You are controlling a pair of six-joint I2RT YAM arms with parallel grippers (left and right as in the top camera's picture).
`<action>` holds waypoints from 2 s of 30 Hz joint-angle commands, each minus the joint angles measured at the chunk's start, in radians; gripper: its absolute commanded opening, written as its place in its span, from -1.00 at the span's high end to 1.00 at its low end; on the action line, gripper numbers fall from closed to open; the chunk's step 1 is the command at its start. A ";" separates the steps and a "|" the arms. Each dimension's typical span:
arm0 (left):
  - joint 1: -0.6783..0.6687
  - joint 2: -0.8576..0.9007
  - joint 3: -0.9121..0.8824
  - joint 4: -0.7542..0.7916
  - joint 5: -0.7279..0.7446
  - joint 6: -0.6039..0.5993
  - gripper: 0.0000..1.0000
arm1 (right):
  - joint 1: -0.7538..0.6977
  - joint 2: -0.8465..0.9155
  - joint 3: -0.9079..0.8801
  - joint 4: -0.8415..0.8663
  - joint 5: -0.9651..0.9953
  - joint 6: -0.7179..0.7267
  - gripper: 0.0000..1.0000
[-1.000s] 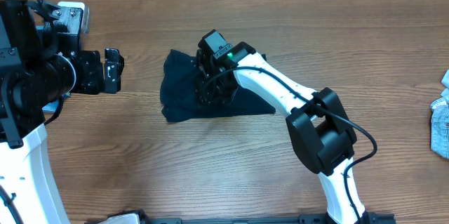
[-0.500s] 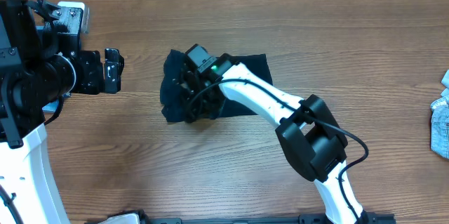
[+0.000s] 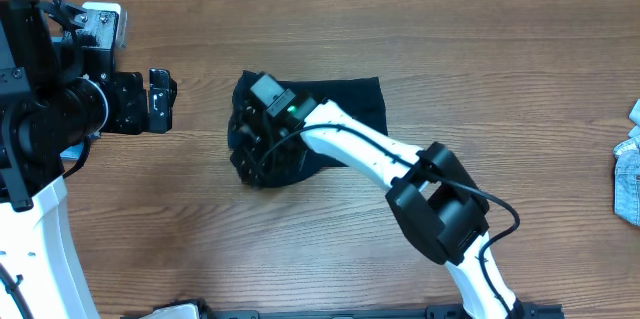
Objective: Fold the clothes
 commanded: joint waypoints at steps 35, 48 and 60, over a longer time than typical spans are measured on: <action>-0.004 0.003 0.002 0.018 0.044 -0.071 -1.00 | -0.451 -0.196 0.053 -0.164 0.202 0.072 0.11; -0.053 0.454 0.001 0.092 0.090 -0.129 -0.74 | -0.496 -0.227 0.038 -0.319 0.203 0.082 0.03; -0.229 0.850 0.001 0.253 0.143 -0.089 -0.61 | -0.496 -0.227 -0.077 -0.303 0.203 0.104 0.07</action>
